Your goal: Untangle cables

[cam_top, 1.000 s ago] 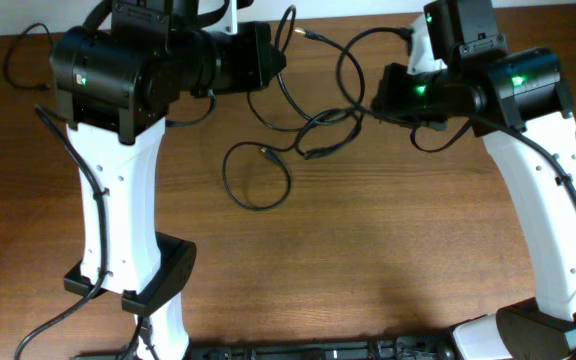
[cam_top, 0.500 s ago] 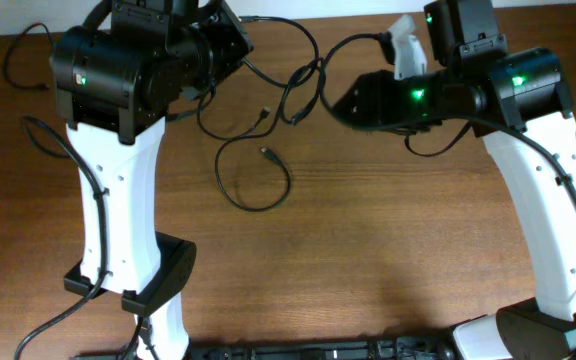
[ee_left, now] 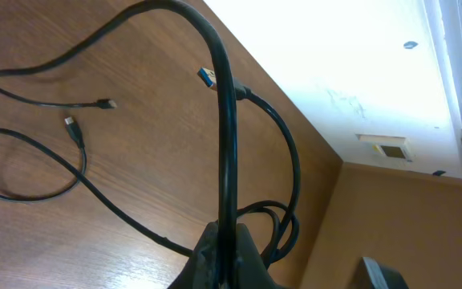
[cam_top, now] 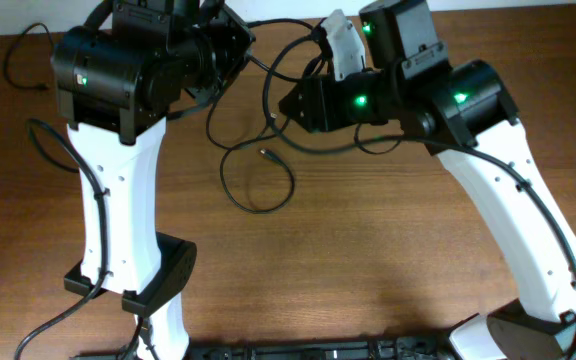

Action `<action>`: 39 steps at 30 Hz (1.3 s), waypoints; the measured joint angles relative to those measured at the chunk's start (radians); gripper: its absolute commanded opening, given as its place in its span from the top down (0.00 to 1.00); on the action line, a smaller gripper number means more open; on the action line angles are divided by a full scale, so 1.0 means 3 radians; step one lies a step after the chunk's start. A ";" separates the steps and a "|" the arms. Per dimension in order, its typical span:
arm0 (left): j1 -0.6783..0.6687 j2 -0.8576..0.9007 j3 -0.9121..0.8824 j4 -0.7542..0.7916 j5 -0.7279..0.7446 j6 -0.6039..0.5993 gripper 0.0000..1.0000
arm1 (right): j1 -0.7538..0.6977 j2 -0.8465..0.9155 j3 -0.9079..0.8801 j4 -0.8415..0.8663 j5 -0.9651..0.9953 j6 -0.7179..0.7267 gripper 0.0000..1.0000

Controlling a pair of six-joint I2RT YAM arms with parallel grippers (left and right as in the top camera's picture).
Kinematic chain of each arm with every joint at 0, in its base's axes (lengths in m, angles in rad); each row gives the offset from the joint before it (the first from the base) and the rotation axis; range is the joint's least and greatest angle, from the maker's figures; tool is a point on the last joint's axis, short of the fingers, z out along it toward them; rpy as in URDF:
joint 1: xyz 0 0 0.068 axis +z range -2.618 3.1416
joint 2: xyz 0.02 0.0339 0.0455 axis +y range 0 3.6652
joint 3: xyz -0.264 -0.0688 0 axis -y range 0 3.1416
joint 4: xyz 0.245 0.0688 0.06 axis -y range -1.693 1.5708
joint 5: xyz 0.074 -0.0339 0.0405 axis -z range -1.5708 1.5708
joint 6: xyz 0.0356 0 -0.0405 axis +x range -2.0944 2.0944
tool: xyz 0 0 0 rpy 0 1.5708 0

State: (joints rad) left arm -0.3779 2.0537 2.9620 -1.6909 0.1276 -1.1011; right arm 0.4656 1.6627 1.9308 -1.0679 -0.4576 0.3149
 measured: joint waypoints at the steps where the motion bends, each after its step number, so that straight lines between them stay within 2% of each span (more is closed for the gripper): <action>1: -0.0005 0.0000 0.0000 0.0000 0.0000 0.0000 1.00 | 0.0000 0.0047 0.0000 0.0014 0.0064 0.0043 0.96; 5: -0.0009 0.0000 0.0000 0.0000 -0.0055 0.0100 1.00 | 0.0000 0.0127 0.0000 0.0023 0.0258 0.0132 0.96; 8: -0.0011 0.0000 0.0000 0.0000 -0.0422 0.0488 1.00 | -0.0136 0.0014 0.0000 -0.0136 0.0470 0.0320 0.96; 10: -0.0018 0.0000 0.0000 0.0004 -0.0626 0.1015 1.00 | -0.0463 -0.0192 0.0004 -0.0453 0.0955 0.0525 0.96; 12: -0.0027 0.0000 0.0000 0.0003 -0.0771 0.1316 1.00 | -0.0757 -0.0228 0.0008 -0.0717 0.1230 0.0600 0.96; 16: -0.0027 0.0000 0.0000 0.0004 -0.0918 0.1453 1.00 | -0.1057 -0.0226 0.0005 -0.0885 0.1375 0.0629 0.96; 17: -0.0018 0.0000 0.0000 0.0009 -0.0941 0.1461 1.00 | -0.1096 -0.0198 0.0009 -0.1006 0.1588 0.0745 0.96; 20: 0.0380 0.0000 0.0000 0.0036 -0.1088 0.1484 1.00 | -0.1261 -0.0001 0.0004 -0.1217 0.2134 0.0985 0.96; 22: 0.0718 -0.0001 0.0000 0.0010 -0.1127 0.1489 1.00 | -0.1275 0.0081 0.0001 -0.1202 0.2116 0.1052 0.96; 26: 0.0725 -0.0001 0.0000 0.0015 -0.0937 0.1504 1.00 | -0.1275 0.0084 0.0001 -0.1164 0.1527 0.0974 0.96; 27: 0.0725 -0.0001 0.0000 0.0015 -0.0923 0.1514 1.00 | -0.1273 0.0084 0.0003 -0.1162 0.1340 0.0907 0.88; 28: 0.0725 -0.0001 0.0000 0.0015 -0.0912 0.1514 1.00 | -0.1265 0.0084 0.0001 -0.1164 0.1204 0.0865 0.62; 30: 0.0750 -0.0001 0.0000 0.0011 -0.0942 0.1513 1.00 | -0.1189 0.0084 0.0001 -0.1165 0.1064 0.0824 0.19; 31: 0.0781 -0.0001 -0.0013 0.0010 -0.1034 0.1513 1.00 | -0.1120 0.0084 0.0001 -0.1166 0.1019 0.0806 0.07; 32: 0.0804 -0.0001 -0.0034 0.0011 -0.1109 0.1513 1.00 | -0.1034 0.0084 0.0001 -0.1166 0.0993 0.0807 0.00; 35: 0.1150 -0.0008 -0.0378 0.0006 -0.1369 0.1461 1.00 | -0.0947 0.0084 0.0001 -0.1169 0.0993 0.0781 0.00; 39: 0.1681 -0.0006 -0.0593 0.0009 -0.1462 0.1408 1.00 | -0.0947 0.0084 0.0001 -0.1165 0.1005 0.0782 0.00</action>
State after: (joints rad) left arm 0.1265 2.0518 2.7842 -1.6882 -0.3111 -0.6788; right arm 0.1814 1.6878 1.9312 -1.4174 -0.1562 0.5495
